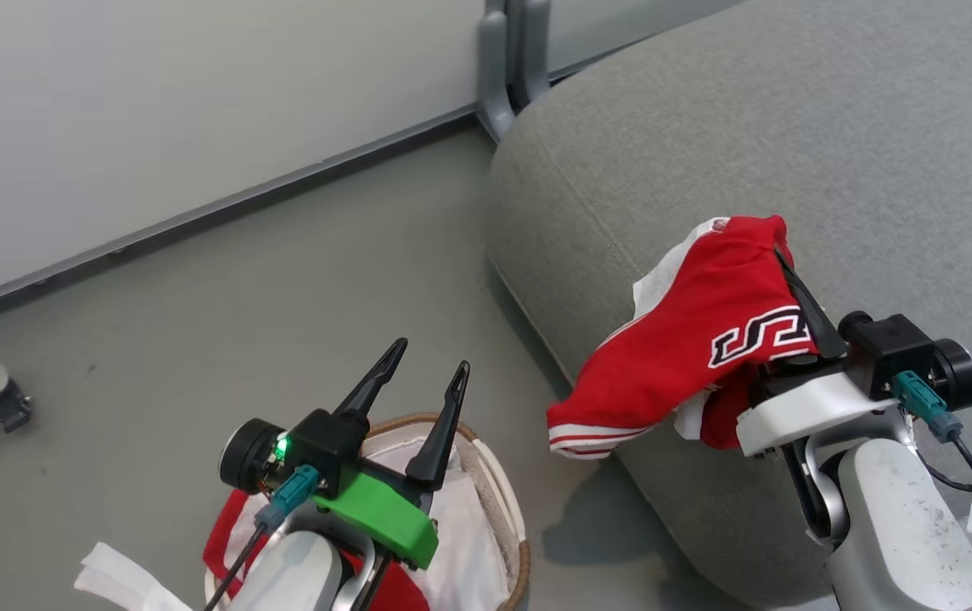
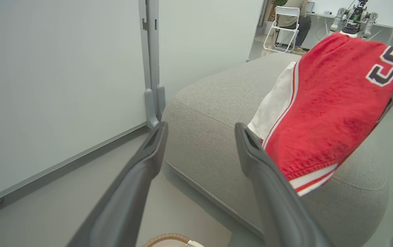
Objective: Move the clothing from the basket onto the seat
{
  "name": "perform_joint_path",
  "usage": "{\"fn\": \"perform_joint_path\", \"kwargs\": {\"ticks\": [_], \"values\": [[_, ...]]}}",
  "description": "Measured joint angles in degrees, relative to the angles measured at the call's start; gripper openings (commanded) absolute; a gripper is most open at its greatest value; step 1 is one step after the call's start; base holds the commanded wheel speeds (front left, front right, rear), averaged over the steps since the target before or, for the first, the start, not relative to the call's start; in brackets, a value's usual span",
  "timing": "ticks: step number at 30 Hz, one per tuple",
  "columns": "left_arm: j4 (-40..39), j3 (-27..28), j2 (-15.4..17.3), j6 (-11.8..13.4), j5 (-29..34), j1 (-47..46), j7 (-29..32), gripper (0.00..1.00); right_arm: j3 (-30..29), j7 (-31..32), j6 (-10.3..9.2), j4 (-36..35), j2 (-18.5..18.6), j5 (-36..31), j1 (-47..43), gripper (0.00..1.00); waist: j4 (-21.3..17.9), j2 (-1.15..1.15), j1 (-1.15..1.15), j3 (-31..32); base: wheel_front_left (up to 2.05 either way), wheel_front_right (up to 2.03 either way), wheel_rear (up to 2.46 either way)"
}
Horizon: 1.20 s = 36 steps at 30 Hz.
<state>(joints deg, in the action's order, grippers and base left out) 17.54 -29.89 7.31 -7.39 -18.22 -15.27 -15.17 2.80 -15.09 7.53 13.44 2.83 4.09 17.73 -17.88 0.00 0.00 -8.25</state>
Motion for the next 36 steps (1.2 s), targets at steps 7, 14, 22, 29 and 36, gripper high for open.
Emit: {"fn": "perform_joint_path", "kwargs": {"ticks": [7, 14, 22, 29, 36], "values": [[0.7, -1.2, 1.0, 0.0, 0.2, -2.2, 0.0, 1.00, -0.4, 0.0, 0.00, -0.5, 0.0, 1.7, 0.0, 0.00, -5.1, 0.00, 0.00, -3.9, 0.00, 0.00, 0.00], [0.9, -1.7, 1.8, 0.0, 0.2, -3.6, 0.0, 1.00, -1.1, 0.0, 0.00, -0.8, 0.0, 2.0, 1.0, 0.00, -7.0, 0.00, 0.00, -8.0, 0.00, 0.00, 0.00], [0.1, -2.2, 2.1, 0.0, 0.7, -5.5, 0.0, 1.00, -0.7, 0.0, 0.00, -1.3, 0.0, -4.2, 9.4, 0.00, -5.0, 0.00, 0.00, -11.7, 0.00, 0.00, 0.00], [-1.2, -3.6, 2.2, 0.0, 1.4, -8.1, 0.0, 1.00, -4.4, 0.0, 0.01, -0.6, 1.5, -11.0, 24.3, 0.00, -1.3, 0.00, 0.00, -15.5, 0.00, 0.00, 0.00], [-2.7, -5.2, 0.7, 0.0, 2.0, -11.4, 0.0, 1.00, -13.2, 0.0, 0.01, 1.3, 12.3, -12.2, 37.1, 0.00, 4.3, 0.00, 0.01, -19.2, 0.00, 0.00, 0.00]]}}
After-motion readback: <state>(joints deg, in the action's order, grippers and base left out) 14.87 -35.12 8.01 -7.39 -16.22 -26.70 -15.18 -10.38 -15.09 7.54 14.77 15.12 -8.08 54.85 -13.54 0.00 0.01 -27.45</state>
